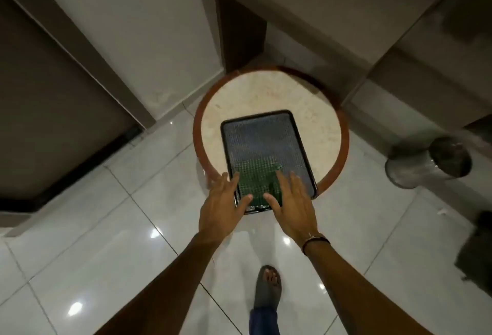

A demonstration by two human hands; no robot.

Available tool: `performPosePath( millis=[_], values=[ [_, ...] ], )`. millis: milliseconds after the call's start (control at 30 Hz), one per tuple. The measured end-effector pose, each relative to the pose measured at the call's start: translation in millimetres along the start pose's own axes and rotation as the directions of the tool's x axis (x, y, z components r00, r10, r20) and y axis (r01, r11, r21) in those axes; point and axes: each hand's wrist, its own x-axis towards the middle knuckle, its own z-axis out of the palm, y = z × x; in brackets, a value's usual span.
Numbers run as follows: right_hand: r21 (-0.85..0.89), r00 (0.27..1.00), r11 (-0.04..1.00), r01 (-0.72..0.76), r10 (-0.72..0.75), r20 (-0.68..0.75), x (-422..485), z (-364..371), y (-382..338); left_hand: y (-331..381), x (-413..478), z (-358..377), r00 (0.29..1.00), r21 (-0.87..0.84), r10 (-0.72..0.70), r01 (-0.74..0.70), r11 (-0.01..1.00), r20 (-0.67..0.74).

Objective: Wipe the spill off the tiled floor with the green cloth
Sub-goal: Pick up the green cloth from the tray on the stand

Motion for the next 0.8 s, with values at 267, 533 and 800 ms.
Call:
performPosePath(
  millis=[267, 533, 800],
  values=[
    [-0.008, 0.996, 0.999, -0.044, 0.043, -0.077, 93.1, 90.9, 46.9, -37.6, 67.8, 118.4, 0.946, 0.081, 0.074, -0.051, 0.995, -0.316],
    [0.423, 0.974, 0.893, -0.151, 0.208, -0.092, 116.0, 73.3, 22.2, -25.5, 93.8, 96.2, 0.937, -0.375, -0.297, 0.213, 0.902, -0.182],
    [0.751, 0.94, 0.657, -0.075, 0.298, -0.166, -4.9, 61.6, -25.2, -43.0, -0.6, 44.0, 0.895, -0.86, -0.431, 0.128, 0.495, -0.116]
  ],
)
